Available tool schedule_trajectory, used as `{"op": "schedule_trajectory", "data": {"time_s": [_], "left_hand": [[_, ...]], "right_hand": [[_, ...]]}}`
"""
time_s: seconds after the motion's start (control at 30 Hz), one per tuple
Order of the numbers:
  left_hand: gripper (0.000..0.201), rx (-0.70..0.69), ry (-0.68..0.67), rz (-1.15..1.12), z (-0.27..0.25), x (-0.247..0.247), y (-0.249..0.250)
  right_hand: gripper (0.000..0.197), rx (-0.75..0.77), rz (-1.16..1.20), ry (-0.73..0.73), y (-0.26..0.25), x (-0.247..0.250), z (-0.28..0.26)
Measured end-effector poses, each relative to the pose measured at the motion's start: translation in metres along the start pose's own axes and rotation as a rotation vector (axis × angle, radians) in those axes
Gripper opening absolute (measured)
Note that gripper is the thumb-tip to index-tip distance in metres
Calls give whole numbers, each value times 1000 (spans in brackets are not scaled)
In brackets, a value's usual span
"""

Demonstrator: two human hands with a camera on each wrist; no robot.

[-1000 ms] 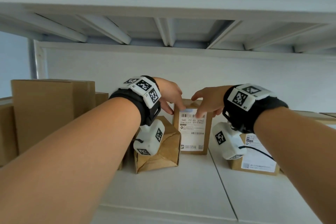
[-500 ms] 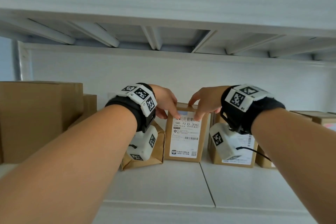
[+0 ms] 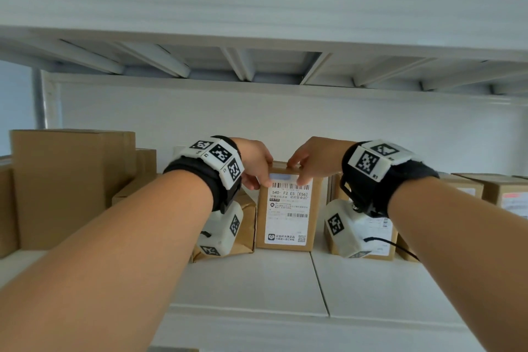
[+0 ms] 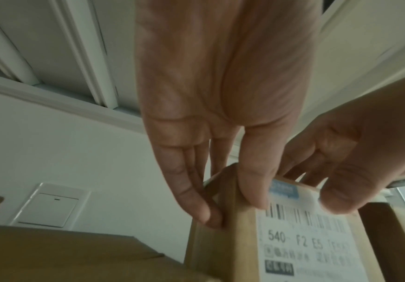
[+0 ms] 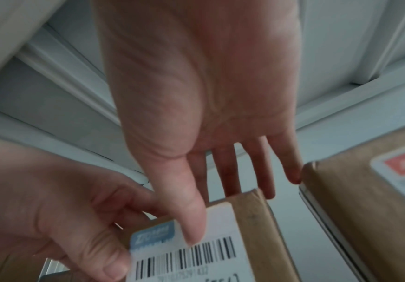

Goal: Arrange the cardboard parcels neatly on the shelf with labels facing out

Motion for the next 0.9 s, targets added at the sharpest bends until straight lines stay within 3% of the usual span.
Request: {"op": "schedule_trajectory", "data": {"time_s": [0.2, 0.47, 0.6, 0.9], "left_hand": [[76, 4, 13, -35, 6, -3, -12], [74, -1, 44, -108, 3, -4, -12], [71, 7, -3, -225, -2, -10, -10], [55, 0, 115, 157, 4, -6, 1]], "right_hand": [[46, 43, 27, 102, 0, -7, 9], [36, 91, 161, 182, -1, -6, 15], [27, 76, 232, 221, 0, -8, 19], [28, 60, 229, 208, 1, -8, 18]]}}
Point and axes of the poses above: each hand's wrist, its own z-axis towards the middle knuckle, its own x-axis out of the back of the hand, y = z × x, the point moved 3 cm from there along z, towards the middle knuckle
